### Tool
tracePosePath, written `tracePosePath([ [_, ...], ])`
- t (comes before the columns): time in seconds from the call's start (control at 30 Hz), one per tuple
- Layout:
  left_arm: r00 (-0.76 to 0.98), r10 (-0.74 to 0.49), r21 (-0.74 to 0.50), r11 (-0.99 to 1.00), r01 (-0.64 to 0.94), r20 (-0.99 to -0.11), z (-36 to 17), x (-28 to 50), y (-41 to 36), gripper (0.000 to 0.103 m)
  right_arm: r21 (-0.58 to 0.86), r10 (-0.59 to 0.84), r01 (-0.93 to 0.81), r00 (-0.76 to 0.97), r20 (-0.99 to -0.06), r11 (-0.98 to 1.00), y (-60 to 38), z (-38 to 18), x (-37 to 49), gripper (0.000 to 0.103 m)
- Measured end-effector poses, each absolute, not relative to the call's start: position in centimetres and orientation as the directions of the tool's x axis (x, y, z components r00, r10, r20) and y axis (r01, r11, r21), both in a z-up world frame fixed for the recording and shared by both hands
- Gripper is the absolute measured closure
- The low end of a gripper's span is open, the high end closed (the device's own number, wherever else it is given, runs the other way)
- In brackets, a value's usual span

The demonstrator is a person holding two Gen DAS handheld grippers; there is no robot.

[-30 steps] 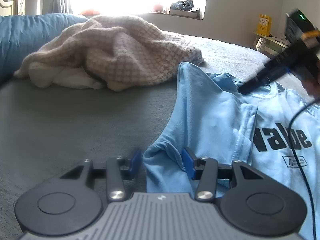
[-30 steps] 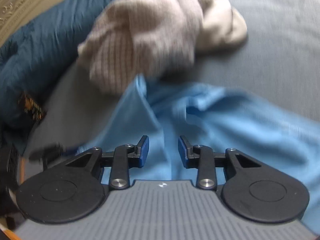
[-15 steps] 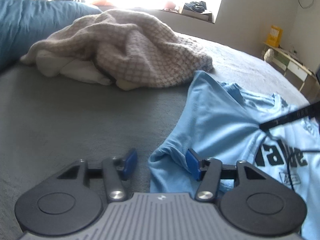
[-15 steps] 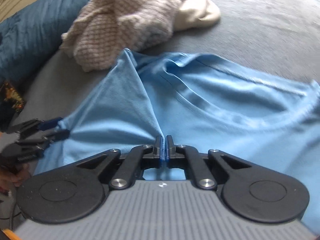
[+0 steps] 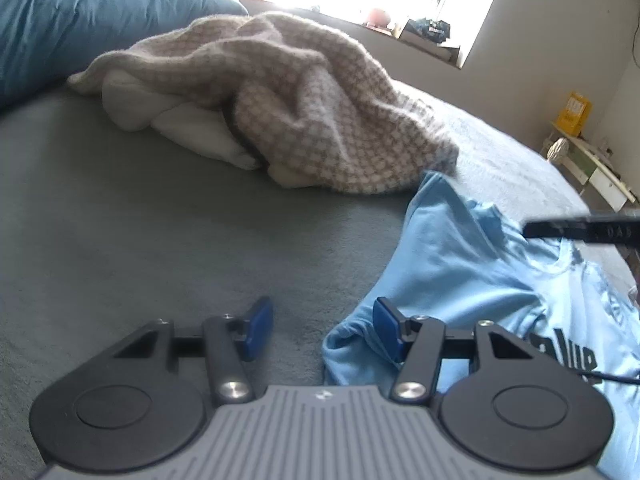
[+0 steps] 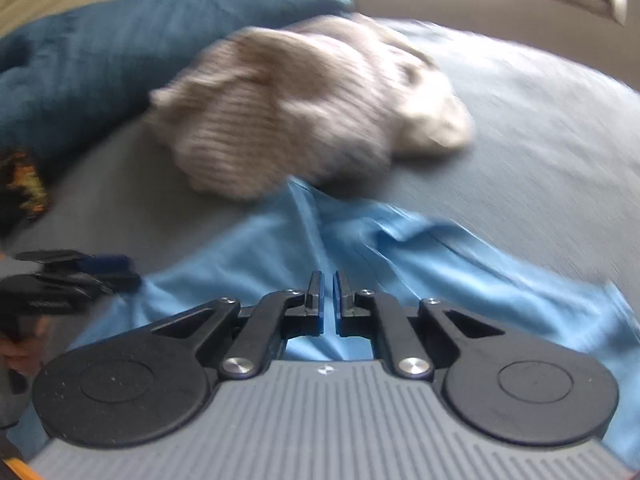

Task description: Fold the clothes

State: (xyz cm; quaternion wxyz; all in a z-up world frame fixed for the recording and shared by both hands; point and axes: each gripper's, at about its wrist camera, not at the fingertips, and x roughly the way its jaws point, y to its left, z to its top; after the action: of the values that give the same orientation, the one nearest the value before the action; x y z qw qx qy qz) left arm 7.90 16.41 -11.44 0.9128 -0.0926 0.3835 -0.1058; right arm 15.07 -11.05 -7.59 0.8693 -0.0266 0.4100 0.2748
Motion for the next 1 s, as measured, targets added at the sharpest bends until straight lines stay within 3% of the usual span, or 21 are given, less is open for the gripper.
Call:
tracePosePath([
  [0.27, 0.689, -0.219, -0.156, 0.976, 0.153, -0.691, -11.9, 7.7, 15.4, 0.046, 0.23, 0.546, -0.565, 0.491, -0.679, 0.793, -5.5, -11.0, 20.6, 0.099],
  [0.47, 0.693, -0.219, -0.137, 0.976, 0.172, -0.687, -12.1, 7.5, 15.5, 0.046, 0.343, 0.518, -0.393, 0.558, -0.648, 0.853, -6.8, -12.8, 23.9, 0.102],
  [0.6, 0.697, -0.224, -0.137, 0.974, 0.179, -0.681, -12.3, 7.5, 15.6, 0.045, 0.374, 0.475, -0.297, 0.618, -0.626, 0.879, -9.5, -11.7, 24.7, 0.1],
  [1.0, 0.76, -0.208, -0.14, 0.978, 0.154, -0.616, -9.7, 7.0, 15.3, 0.044, 0.388, 0.432, -0.239, 0.71, -0.556, 0.89, -22.1, -1.6, 17.2, 0.097],
])
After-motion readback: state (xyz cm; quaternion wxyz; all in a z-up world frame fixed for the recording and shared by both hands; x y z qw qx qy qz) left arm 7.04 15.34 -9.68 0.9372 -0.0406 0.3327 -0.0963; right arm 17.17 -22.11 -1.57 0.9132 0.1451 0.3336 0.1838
